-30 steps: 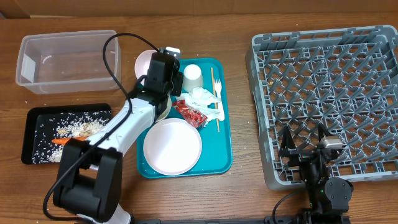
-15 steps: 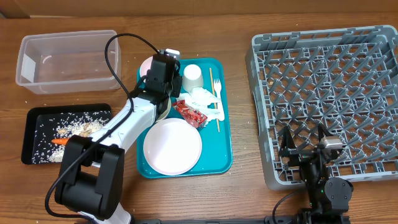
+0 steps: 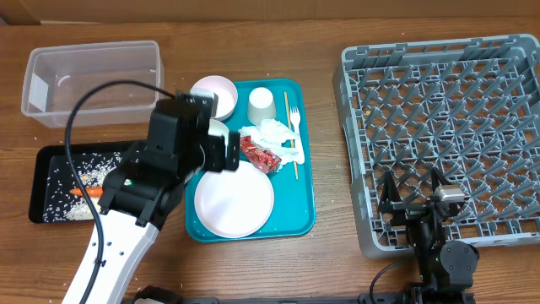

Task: Sort waste into correct bins and load items into the dishwasher rack
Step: 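Grasp the red snack wrapper on the teal tray with the left gripper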

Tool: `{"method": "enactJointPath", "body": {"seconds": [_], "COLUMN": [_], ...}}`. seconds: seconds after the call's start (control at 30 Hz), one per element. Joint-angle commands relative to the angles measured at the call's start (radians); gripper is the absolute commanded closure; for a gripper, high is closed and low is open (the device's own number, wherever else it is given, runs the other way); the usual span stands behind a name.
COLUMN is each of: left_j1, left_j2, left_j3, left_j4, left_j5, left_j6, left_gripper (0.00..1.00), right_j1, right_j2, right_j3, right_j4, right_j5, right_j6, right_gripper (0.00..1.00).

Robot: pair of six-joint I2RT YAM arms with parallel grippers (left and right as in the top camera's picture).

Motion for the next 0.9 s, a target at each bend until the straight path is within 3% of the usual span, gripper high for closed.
{"method": "enactJointPath", "body": {"seconds": [0.0, 0.17, 0.27, 0.43, 0.57, 0.67, 0.87], "left_j1": [-0.007, -0.007, -0.008, -0.022, -0.053, -0.106, -0.256], "left_j2": [0.007, 0.062, 0.100, 0.224, 0.300, 0.331, 0.350], "left_j3": [-0.001, -0.001, -0.001, -0.001, -0.001, -0.001, -0.001], "left_j4": [-0.122, -0.227, -0.192, -0.158, -0.083, -0.026, 0.002], "left_j5": [0.107, 0.288, 0.421, 0.412, 0.411, 0.325, -0.011], "left_j6": [-0.022, -0.099, -0.125, -0.443, -0.536, -0.606, -0.834], "left_gripper": [0.00, 0.00, 0.00, 0.00, 0.00, 0.00, 0.00], "right_j1": [-0.002, -0.002, -0.002, -0.002, -0.002, -0.002, -0.002], "right_j2": [-0.007, -0.007, -0.007, -0.007, -0.007, -0.007, -0.007], "right_j3": [-0.010, -0.010, -0.010, -0.010, -0.010, -0.010, -0.010], "right_j4": [0.004, 0.004, 0.004, 0.004, 0.004, 0.004, 0.004], "right_j5": [0.006, 0.006, 0.006, 0.006, 0.006, 0.006, 0.006], "right_j6": [0.003, 0.003, 0.003, 0.003, 0.003, 0.003, 0.003], "right_gripper": [0.00, 0.00, 0.00, 0.00, 0.00, 0.00, 0.00]}}
